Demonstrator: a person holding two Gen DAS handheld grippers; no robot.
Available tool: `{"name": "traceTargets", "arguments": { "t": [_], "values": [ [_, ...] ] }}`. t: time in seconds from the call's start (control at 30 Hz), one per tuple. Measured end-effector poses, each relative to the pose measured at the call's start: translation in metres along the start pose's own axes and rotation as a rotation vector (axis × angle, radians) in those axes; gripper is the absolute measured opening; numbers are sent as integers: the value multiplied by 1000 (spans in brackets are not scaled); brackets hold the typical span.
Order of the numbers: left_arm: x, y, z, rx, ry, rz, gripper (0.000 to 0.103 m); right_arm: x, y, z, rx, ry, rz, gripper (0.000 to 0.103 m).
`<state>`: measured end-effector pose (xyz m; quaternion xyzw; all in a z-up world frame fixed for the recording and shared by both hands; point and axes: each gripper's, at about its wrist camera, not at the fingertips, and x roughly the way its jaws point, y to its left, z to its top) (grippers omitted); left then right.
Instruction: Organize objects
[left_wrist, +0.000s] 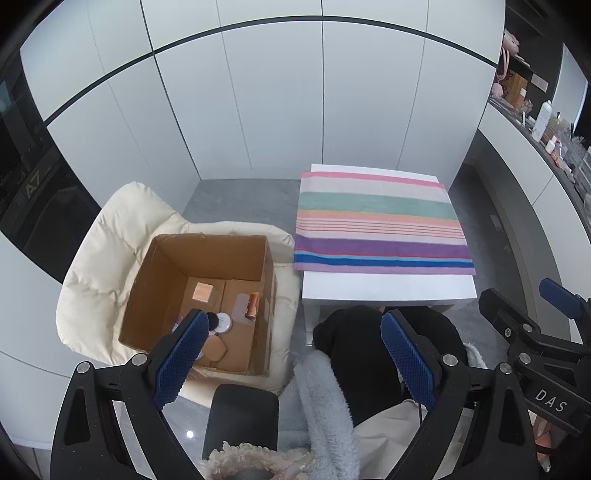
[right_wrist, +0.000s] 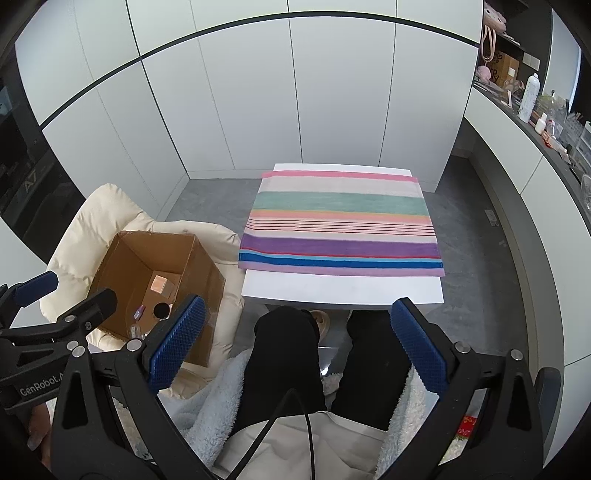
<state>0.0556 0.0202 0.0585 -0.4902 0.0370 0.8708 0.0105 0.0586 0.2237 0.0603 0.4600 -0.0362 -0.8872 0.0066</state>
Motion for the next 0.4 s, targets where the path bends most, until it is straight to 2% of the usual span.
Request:
{"name": "traceTargets", "arguments": {
  "t": [0.4],
  "values": [
    [1, 2, -2, -14, 5, -23, 96, 4, 1, -3, -5, 20, 8, 102]
  ]
}}
